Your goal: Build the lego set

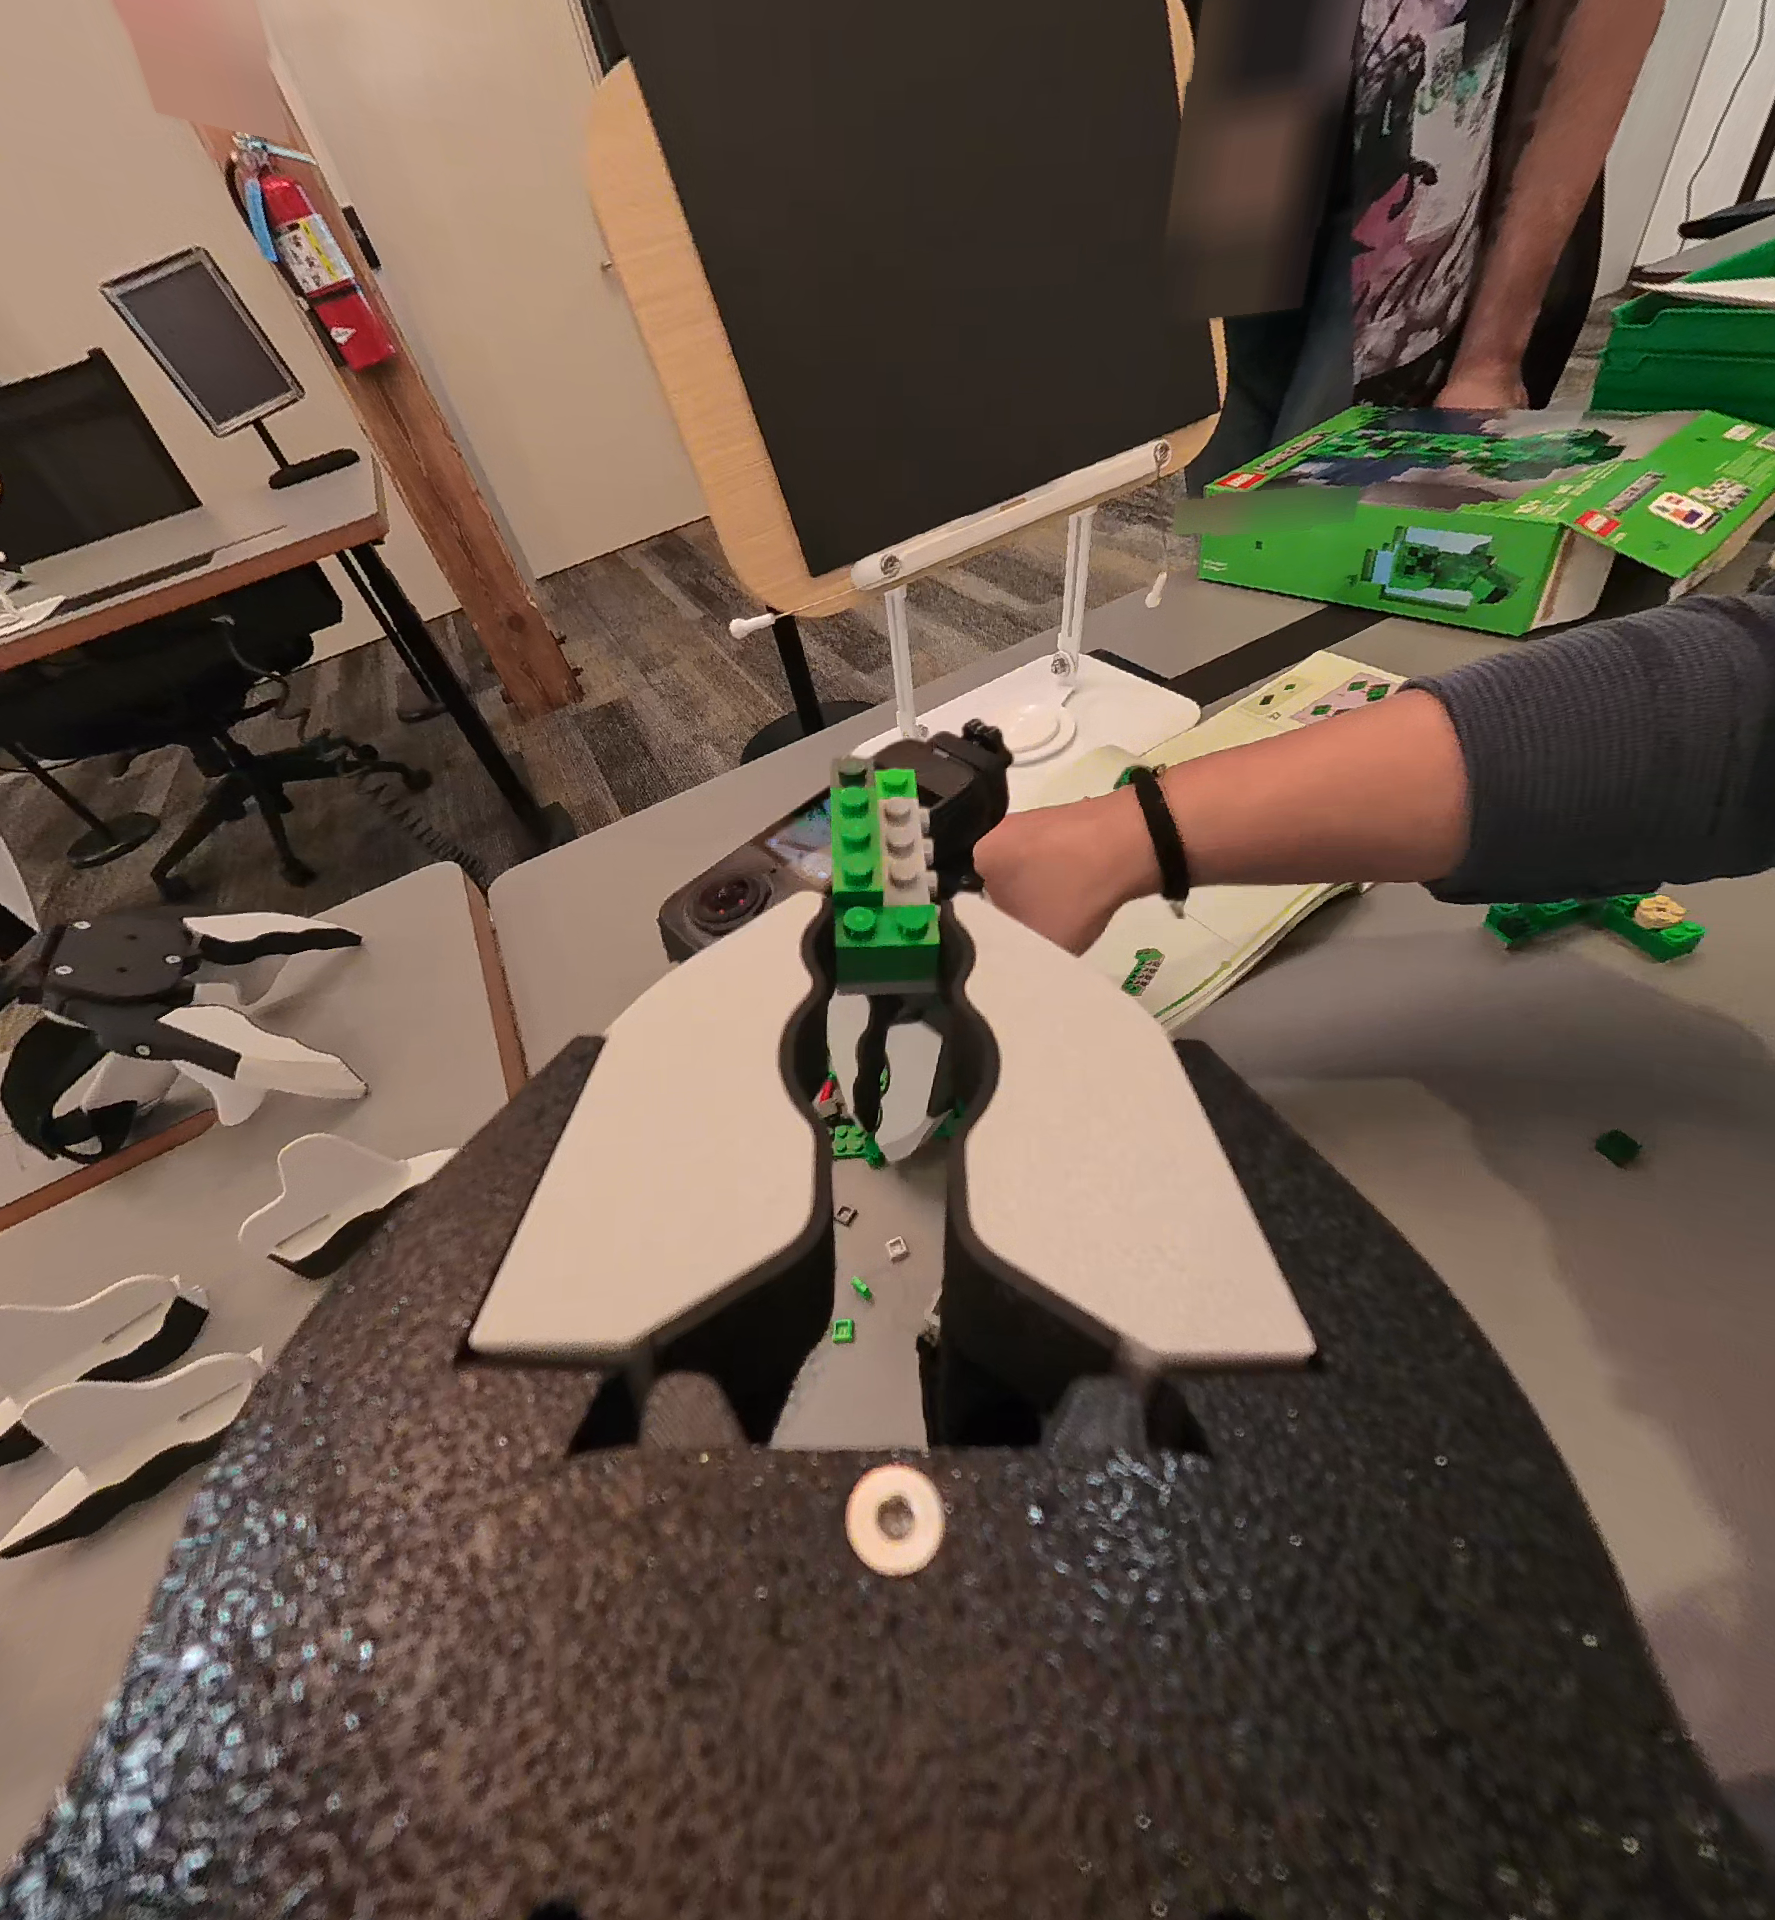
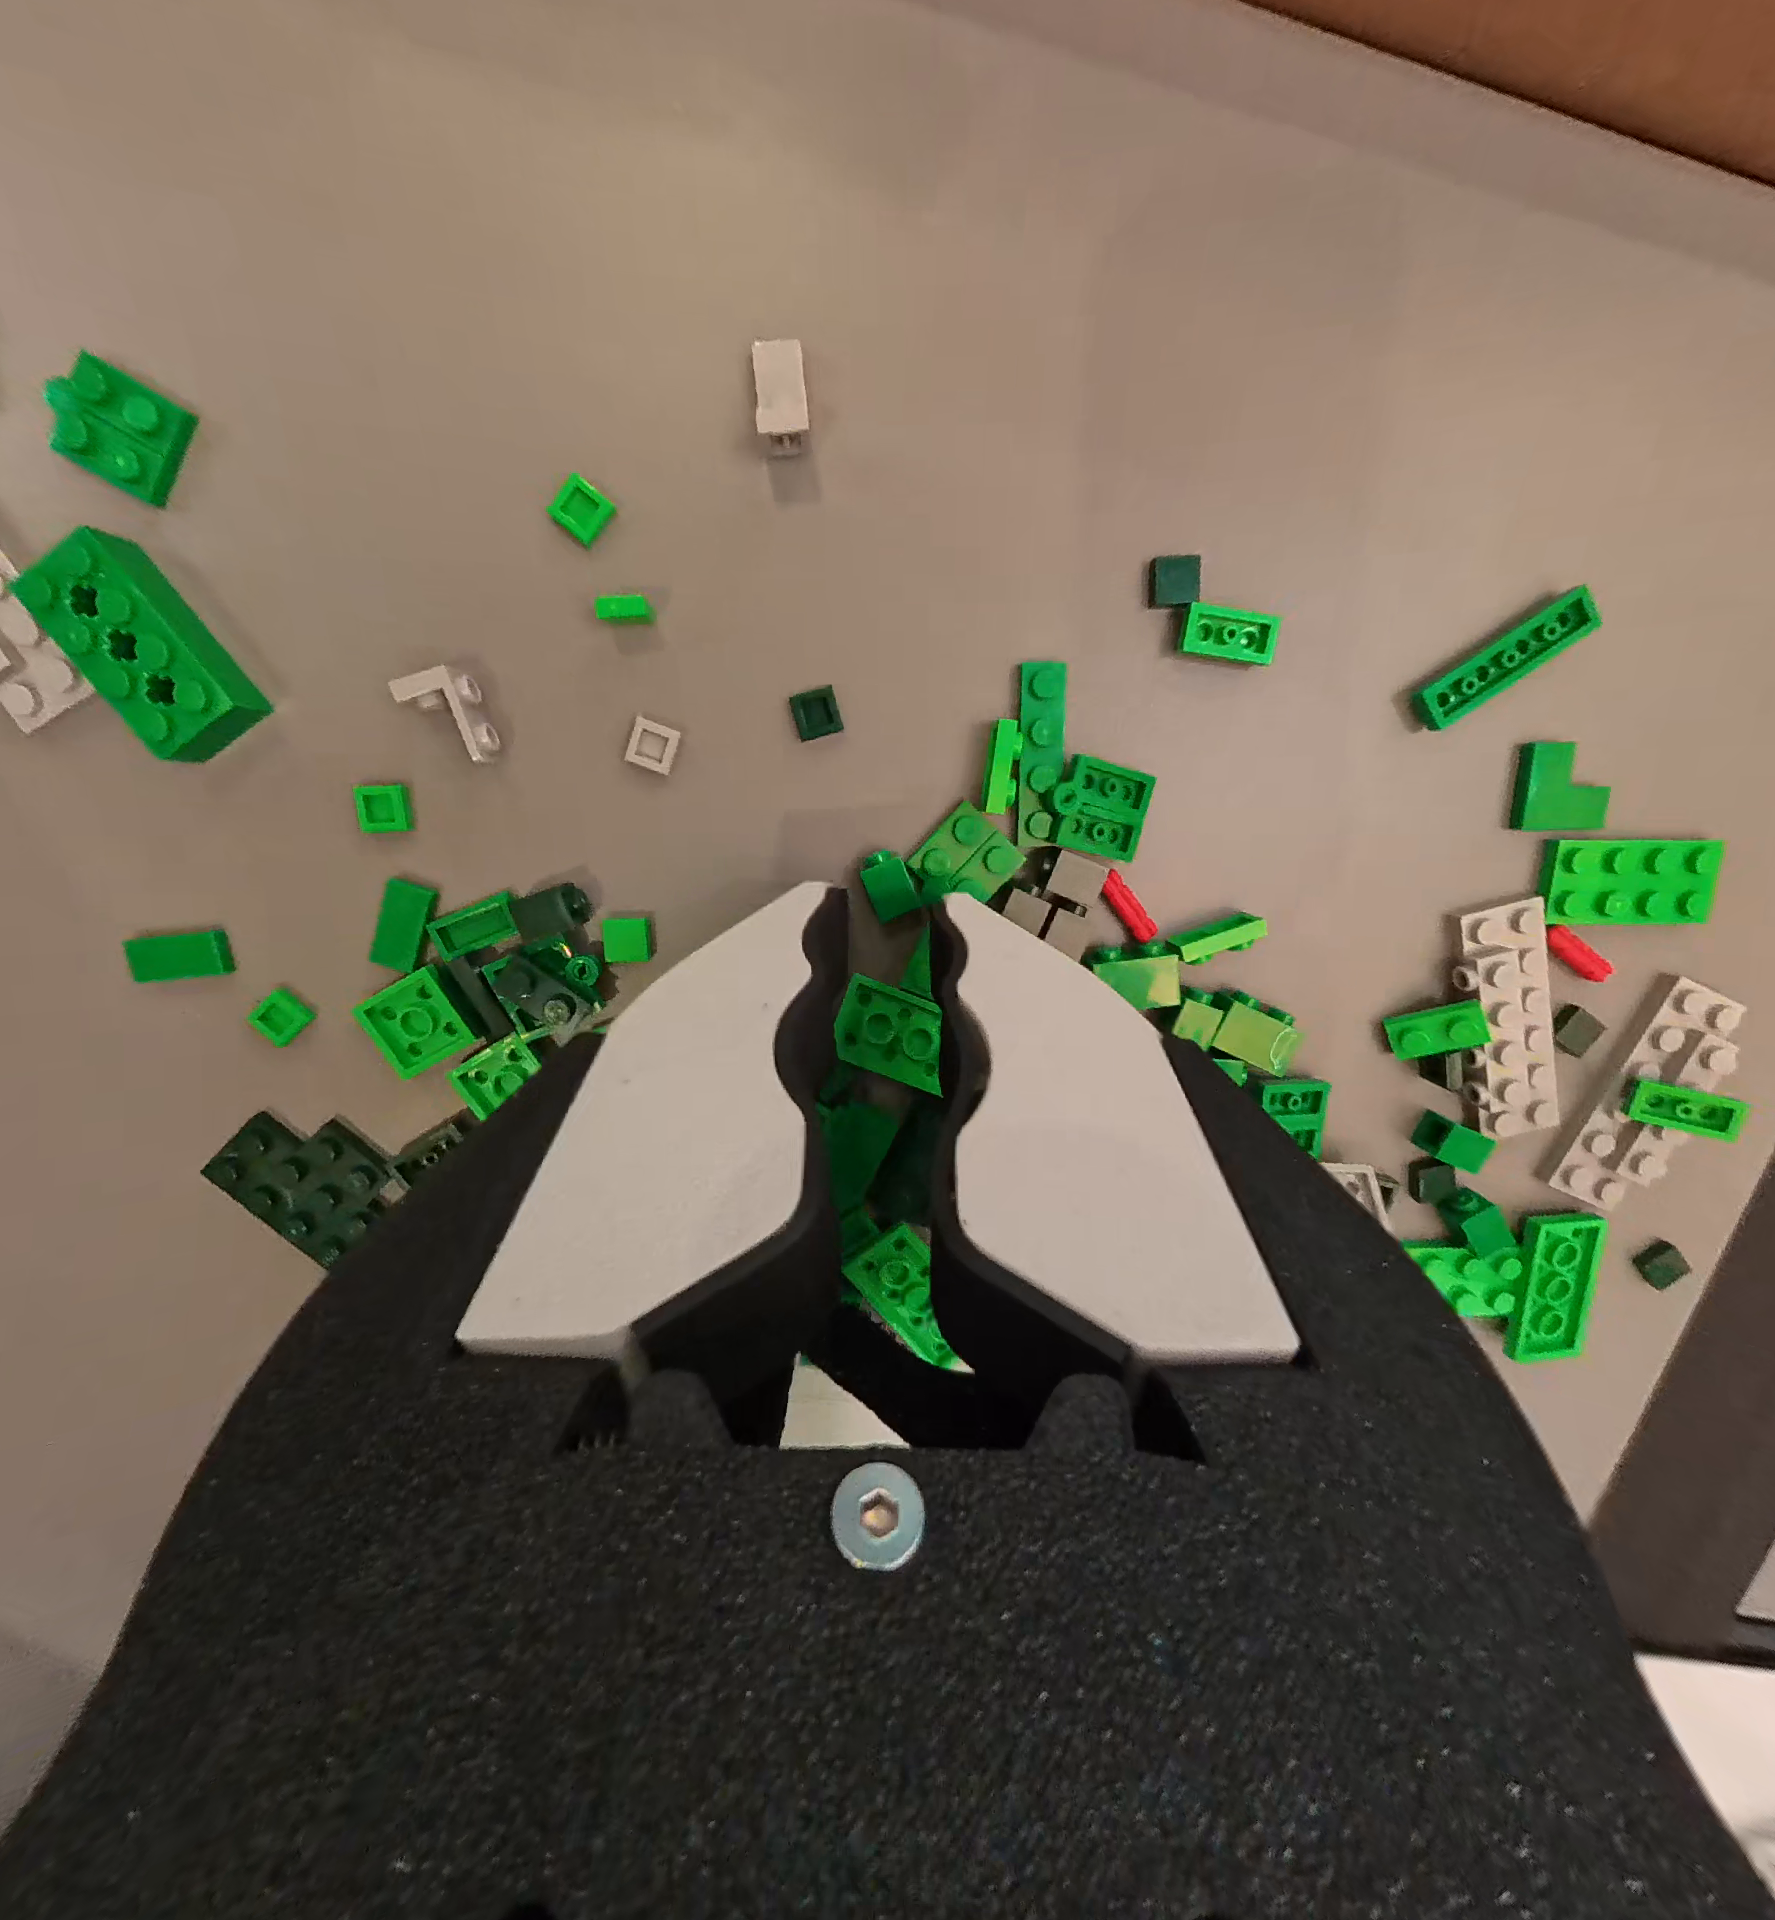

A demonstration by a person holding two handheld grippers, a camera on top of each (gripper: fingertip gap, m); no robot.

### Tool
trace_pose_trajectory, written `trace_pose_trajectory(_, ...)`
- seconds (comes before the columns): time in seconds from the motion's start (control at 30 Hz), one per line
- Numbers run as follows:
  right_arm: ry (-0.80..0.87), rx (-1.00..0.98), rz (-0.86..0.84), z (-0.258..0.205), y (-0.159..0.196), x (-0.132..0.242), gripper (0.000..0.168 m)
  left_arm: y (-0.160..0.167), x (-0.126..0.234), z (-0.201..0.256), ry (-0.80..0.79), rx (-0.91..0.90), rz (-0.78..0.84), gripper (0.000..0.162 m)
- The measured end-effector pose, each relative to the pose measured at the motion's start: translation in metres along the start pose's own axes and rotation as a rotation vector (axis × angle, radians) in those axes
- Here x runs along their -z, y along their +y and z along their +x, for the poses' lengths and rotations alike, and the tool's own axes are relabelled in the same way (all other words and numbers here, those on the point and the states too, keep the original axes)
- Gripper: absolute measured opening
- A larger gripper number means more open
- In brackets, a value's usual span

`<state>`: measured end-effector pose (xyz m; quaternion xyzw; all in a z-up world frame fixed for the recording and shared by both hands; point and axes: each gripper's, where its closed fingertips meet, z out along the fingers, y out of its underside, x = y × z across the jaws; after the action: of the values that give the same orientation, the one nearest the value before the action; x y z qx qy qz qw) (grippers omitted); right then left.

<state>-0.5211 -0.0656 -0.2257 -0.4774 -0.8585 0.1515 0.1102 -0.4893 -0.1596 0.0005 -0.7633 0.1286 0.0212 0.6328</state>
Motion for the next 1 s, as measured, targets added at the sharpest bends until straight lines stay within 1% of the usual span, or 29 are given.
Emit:
trace_pose_trajectory(0.13,0.001,0.010,0.021,0.005,-0.001,0.009,0.013,0.001,0.005,-0.004,-0.015,0.011,0.012,0.018)
trace_pose_trajectory(0.23,-0.067,0.093,0.051,-0.001,-0.003,0.011,0.014,0.000,0.006,-0.005,-0.018,0.015,0.018,0.018)
trace_pose_trajectory(0.3,-0.070,0.105,0.006,-0.001,0.003,0.008,0.017,0.001,0.006,-0.005,-0.016,0.012,0.016,0.018)
trace_pose_trajectory(0.33,-0.073,0.118,0.011,-0.003,0.003,0.007,0.018,0.001,0.006,-0.005,-0.014,0.012,0.015,0.018)
trace_pose_trajectory(0.5,0.001,0.335,0.081,-0.005,-0.006,0.006,0.016,0.000,0.006,-0.005,-0.012,0.015,0.021,0.017)
trace_pose_trajectory(0.6,0.035,0.447,0.061,-0.003,-0.007,0.004,0.015,0.000,0.007,-0.005,-0.013,0.014,0.024,0.017)
trace_pose_trajectory(0.73,0.007,0.469,0.024,-0.001,-0.007,-0.002,0.015,0.000,0.008,-0.005,-0.014,0.016,0.021,0.018)
trace_pose_trajectory(0.8,0.002,0.474,0.013,0.000,-0.007,-0.005,0.008,0.000,0.007,-0.005,-0.014,0.015,0.020,0.018)
trace_pose_trajectory(0.87,-0.008,0.470,0.012,-0.001,-0.006,-0.004,0.008,0.000,0.007,-0.005,-0.016,0.013,0.019,0.018)
trace_pose_trajectory(0.93,0.020,0.471,0.038,0.000,-0.006,0.001,0.007,0.000,0.007,-0.004,-0.015,0.011,0.016,0.018)
trace_pose_trajectory(1.0,0.046,0.448,0.092,-0.005,-0.002,0.019,0.007,0.000,0.006,-0.004,-0.013,0.009,0.014,0.018)
